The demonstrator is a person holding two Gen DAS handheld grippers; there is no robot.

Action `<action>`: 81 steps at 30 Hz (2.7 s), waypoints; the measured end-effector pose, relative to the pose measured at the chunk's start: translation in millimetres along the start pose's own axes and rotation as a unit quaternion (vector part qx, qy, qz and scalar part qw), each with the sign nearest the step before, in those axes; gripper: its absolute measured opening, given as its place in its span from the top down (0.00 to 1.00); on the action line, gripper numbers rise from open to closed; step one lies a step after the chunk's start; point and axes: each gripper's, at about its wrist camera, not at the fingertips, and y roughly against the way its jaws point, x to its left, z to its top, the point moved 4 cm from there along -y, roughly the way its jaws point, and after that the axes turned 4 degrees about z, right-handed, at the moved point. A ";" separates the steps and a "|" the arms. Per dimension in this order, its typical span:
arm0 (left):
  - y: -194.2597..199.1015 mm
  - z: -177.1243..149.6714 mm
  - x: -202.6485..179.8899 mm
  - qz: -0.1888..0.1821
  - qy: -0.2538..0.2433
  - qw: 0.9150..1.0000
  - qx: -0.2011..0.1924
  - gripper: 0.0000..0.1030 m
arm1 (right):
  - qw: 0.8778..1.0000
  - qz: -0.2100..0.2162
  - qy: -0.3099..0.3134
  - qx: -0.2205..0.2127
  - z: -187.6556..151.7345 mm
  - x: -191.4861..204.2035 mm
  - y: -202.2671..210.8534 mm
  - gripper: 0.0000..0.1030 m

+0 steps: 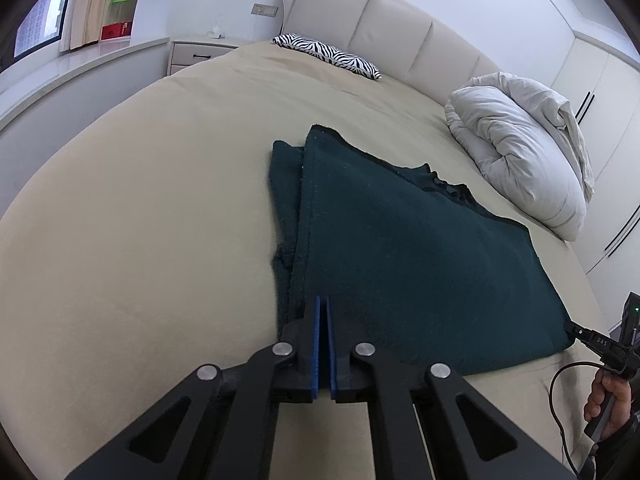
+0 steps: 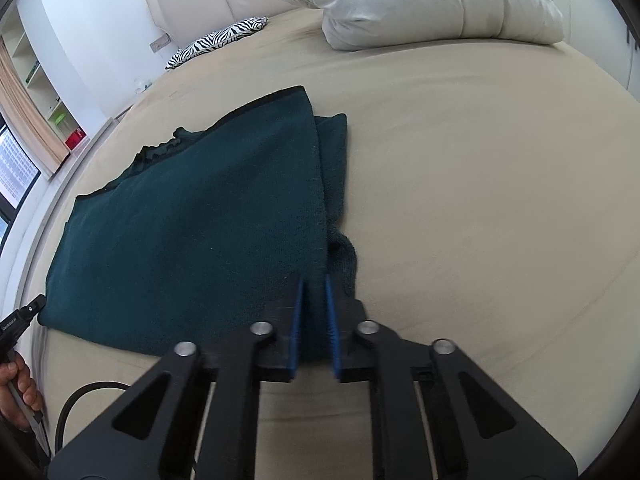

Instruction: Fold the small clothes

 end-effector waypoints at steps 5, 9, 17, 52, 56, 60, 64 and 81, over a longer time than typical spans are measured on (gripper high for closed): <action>1.5 -2.1 3.7 -0.002 0.009 1.000 -0.002 0.97 | 1.000 -0.009 0.022 -0.009 1.8 7.9 8.3 0.95; 5.5 -2.7 7.0 -0.002 0.012 1.000 -0.004 0.97 | 1.000 -0.002 0.018 -0.008 3.2 9.1 12.0 0.95; 9.5 -13.9 17.2 -0.005 0.019 1.000 -0.001 0.97 | 1.000 0.009 0.004 -0.003 -7.1 -0.4 17.8 0.95; 11.6 -28.8 15.4 0.001 0.021 1.000 0.006 0.97 | 1.000 0.013 -0.023 0.009 -22.8 -18.0 0.5 0.96; 12.6 -31.0 15.7 -0.001 0.023 1.000 0.005 0.97 | 1.000 0.012 -0.024 0.009 -22.1 -17.8 -1.0 0.95; 13.2 -33.1 19.8 -0.006 0.036 0.999 0.009 0.99 | 1.000 0.009 -0.022 0.010 -21.3 -17.5 -1.3 0.95; 14.3 -35.2 20.6 -0.006 0.038 0.999 0.011 0.99 | 1.000 0.008 -0.022 0.009 -22.1 -17.8 -1.1 0.95; 13.7 36.8 -52.9 0.018 -0.071 0.996 -0.056 0.87 | 0.996 0.077 -0.031 -0.033 20.2 31.5 19.1 0.67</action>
